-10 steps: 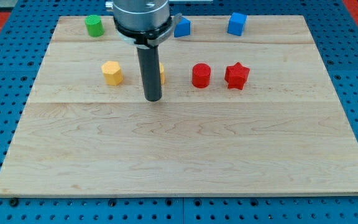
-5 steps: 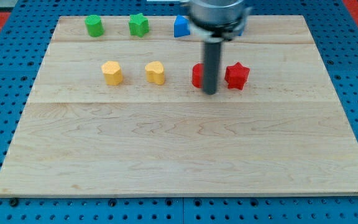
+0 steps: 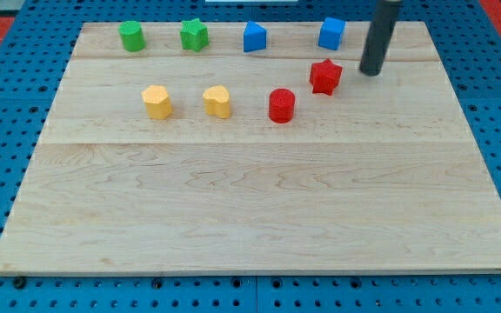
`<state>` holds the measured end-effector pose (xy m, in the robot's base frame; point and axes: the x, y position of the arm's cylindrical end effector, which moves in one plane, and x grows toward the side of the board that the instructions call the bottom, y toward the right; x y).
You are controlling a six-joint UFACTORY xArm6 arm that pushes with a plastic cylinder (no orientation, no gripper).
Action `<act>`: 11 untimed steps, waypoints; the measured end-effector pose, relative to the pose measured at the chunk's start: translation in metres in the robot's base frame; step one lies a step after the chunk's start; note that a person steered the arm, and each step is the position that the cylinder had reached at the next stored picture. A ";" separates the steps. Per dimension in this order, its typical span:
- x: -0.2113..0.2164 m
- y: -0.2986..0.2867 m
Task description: Move the red blocks towards the bottom center of the board
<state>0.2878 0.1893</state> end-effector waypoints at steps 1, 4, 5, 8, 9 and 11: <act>0.012 -0.050; 0.046 -0.128; 0.021 -0.148; 0.030 -0.178; 0.049 -0.192; 0.088 -0.211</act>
<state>0.3757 -0.0222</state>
